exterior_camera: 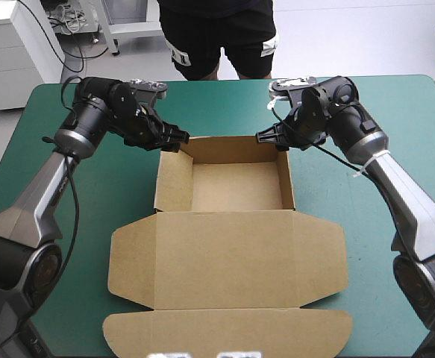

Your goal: Fold the box

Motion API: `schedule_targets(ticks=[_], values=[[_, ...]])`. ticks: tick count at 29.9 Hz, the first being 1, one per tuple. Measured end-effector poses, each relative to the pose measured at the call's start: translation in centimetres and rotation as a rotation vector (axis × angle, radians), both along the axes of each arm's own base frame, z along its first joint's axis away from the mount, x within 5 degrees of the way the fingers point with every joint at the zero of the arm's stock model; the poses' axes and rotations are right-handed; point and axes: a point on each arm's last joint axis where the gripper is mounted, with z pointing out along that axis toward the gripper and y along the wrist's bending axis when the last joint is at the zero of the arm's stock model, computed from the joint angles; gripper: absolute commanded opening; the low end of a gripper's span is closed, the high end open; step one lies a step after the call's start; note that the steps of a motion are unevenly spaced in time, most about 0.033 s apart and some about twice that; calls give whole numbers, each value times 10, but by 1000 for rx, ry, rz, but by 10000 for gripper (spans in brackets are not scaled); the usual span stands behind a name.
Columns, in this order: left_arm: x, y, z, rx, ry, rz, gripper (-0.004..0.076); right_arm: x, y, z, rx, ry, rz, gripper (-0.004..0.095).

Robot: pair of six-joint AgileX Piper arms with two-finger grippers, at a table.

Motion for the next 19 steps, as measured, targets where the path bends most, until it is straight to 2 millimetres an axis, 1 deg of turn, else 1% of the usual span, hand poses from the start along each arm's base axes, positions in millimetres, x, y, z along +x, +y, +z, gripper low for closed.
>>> schedule_targets(ticks=[1,5,7,11,13,16,19], values=[[-4,2,8,-3,-18,0,283,-2,0,2,5,-3,1,493],[-23,9,37,-11,-94,-17,6,-3,0,3,12,-1,2,493],[-35,14,52,-6,-141,-46,-7,-3,0,3,18,3,3,493],[-60,23,81,-18,-228,-69,-8,-4,1,3,30,8,5,493],[-77,29,99,-28,-287,-75,-8,-4,1,3,31,9,6,493],[-102,40,114,-21,-343,-74,-8,-4,1,3,32,9,6,493],[-126,50,116,-5,-357,-70,-8,-2,2,0,28,16,6,493]])
